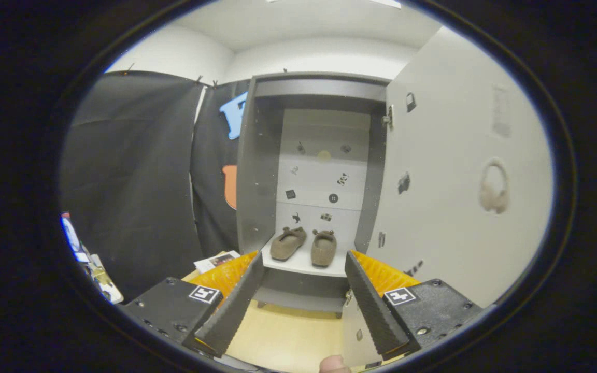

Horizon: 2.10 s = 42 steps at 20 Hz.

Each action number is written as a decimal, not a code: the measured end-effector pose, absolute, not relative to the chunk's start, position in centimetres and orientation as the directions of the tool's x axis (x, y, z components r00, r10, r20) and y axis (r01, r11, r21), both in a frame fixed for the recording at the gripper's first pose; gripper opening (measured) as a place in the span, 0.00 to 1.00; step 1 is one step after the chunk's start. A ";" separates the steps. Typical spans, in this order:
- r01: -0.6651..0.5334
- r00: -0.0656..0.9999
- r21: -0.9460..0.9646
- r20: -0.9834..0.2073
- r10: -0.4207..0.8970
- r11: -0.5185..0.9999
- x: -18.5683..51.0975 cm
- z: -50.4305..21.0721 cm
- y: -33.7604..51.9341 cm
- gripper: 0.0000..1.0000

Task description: Open the shoe cabinet door, grab the shoes and put them into the shoe cabinet, then close the shoe cabinet door.

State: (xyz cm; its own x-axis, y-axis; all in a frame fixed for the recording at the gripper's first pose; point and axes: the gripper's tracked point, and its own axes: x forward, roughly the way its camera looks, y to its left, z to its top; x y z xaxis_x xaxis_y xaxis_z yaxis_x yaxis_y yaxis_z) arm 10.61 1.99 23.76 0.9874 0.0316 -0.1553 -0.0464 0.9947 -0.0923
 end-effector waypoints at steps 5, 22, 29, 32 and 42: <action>0.000 1.000 -0.087 -0.029 -0.003 0.996 2.1 27.2 -2.9 1.00; 0.213 0.974 -0.078 0.099 -0.205 0.974 -6.5 26.3 -22.9 1.00; 0.194 0.981 -0.074 0.041 -0.191 0.978 1.4 23.1 -26.5 1.00; 0.196 0.981 -0.082 0.011 -0.196 0.977 4.4 21.9 -26.8 1.00; 0.315 0.947 -0.140 -0.012 -0.320 0.939 5.5 18.3 -23.6 0.94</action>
State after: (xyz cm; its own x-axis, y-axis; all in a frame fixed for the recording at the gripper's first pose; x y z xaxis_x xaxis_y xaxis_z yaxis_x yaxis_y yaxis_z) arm 5.48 -23.62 18.29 0.9473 -0.3202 -0.0122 0.3154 0.9385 -0.1402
